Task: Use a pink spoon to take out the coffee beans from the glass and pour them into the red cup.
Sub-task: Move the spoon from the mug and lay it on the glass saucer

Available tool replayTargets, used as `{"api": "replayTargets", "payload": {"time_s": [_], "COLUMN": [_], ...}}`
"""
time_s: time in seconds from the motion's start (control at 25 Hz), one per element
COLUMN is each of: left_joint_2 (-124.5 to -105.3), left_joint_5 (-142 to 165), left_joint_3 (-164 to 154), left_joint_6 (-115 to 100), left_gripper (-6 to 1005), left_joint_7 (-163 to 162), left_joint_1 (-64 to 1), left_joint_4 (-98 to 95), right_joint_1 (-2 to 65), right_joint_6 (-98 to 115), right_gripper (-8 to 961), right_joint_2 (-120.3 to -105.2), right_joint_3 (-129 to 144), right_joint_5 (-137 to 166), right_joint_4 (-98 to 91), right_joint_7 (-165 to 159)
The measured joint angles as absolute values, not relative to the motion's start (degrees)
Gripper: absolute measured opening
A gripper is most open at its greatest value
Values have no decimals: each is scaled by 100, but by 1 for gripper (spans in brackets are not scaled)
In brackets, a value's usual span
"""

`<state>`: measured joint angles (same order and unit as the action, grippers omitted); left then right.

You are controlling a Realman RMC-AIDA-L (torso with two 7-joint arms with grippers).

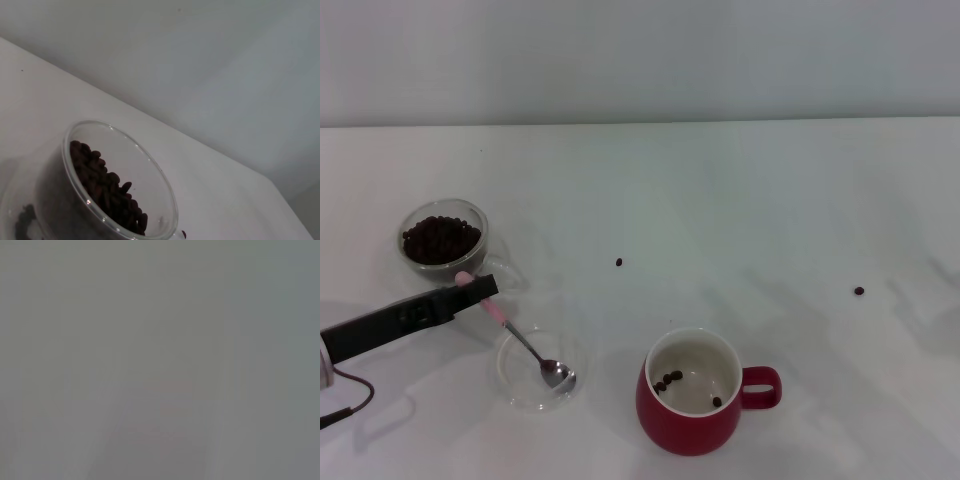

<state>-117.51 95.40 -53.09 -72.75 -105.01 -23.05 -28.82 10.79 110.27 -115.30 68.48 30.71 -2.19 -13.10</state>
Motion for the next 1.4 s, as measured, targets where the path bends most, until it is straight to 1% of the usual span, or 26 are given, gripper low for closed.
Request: {"api": "replayTargets", "payload": {"time_s": [0.2,0.72,0.92,1.16,1.36,1.4], "left_joint_2": [-11751,-11750,-11750,-11746,-11746,-11748], "left_joint_5": [9545,9545,9545,9519,9495,9495], "left_joint_3": [-5309,-5306,-5295,-5280,-5265,-5264], "left_joint_6": [-7256,-7073,-7022,-7022,-7016,-7015], "left_gripper": [125,359,401,527,737,761], "left_joint_7": [-10477,-10505,-10522,-10522,-10633,-10648], "left_joint_1": [-2308,-2276,-2298,-2297,-2278,-2271], "left_joint_4": [-2879,-2862,-2787,-2786,-2786,-2786], "right_joint_1": [1082,1124,1125,1139,1142,1143], "right_joint_6": [10992,10967,10959,10949,10941,10941], "right_gripper": [650,650,650,651,651,651], "right_joint_2": [-11531,-11530,-11530,-11530,-11530,-11531], "right_joint_3": [6845,6846,6846,6847,6846,6846], "right_joint_5": [3072,3074,3072,3064,3060,3060], "right_joint_4": [-219,-237,-245,-243,-238,-236], "right_joint_7": [-1309,-1309,-1309,-1309,-1309,-1309]}}
